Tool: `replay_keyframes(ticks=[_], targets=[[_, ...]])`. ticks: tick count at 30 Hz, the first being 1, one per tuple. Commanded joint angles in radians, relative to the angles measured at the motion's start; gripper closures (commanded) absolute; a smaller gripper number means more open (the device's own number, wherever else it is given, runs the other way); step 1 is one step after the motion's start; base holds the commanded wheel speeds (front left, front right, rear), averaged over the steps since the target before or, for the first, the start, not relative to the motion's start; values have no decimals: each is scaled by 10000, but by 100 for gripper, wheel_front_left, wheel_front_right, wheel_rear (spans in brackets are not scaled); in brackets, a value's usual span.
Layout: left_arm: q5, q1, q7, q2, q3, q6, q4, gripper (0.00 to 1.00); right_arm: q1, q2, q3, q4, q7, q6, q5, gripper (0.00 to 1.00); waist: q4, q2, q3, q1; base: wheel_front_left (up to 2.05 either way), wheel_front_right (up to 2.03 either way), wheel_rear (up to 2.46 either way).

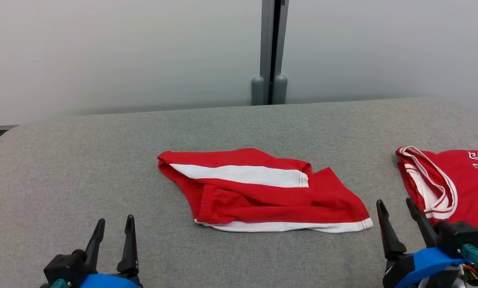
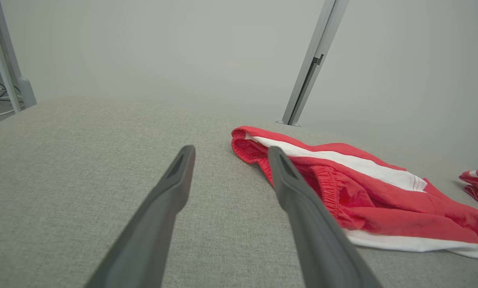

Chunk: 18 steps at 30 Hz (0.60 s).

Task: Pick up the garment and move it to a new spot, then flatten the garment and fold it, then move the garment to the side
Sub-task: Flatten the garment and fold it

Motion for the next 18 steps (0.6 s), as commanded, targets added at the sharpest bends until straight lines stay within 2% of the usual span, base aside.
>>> replay_keyframes(ticks=[1, 6, 10, 15, 18], targets=[[33, 35, 13, 64, 18, 48, -46, 0, -28, -8, 21, 46, 65, 6, -35, 0, 1, -1, 14, 0, 0, 0, 0], [111, -96, 172, 115, -190, 1, -106, 0, -202, -8, 50, 14, 154, 4, -44, 0, -32, -1, 167, 0, 0, 0, 0], [226, -418, 550, -14, -692, -262, 171, 0, -267, -7, 134, 171, 332, 4, 53, 0, -88, -1, 361, 0, 0, 0, 0], [650, -1098, 1271, -128, -1667, -664, 1377, 0, -494, -10, 345, 455, 206, 6, 177, 0, -280, -1, 661, 0, 0, 0, 0], [682, -1550, 1338, -289, -1960, -846, 2201, 0, -622, -10, 470, 664, 111, 4, 307, 0, -481, -1, 845, 0, 0, 0, 0]])
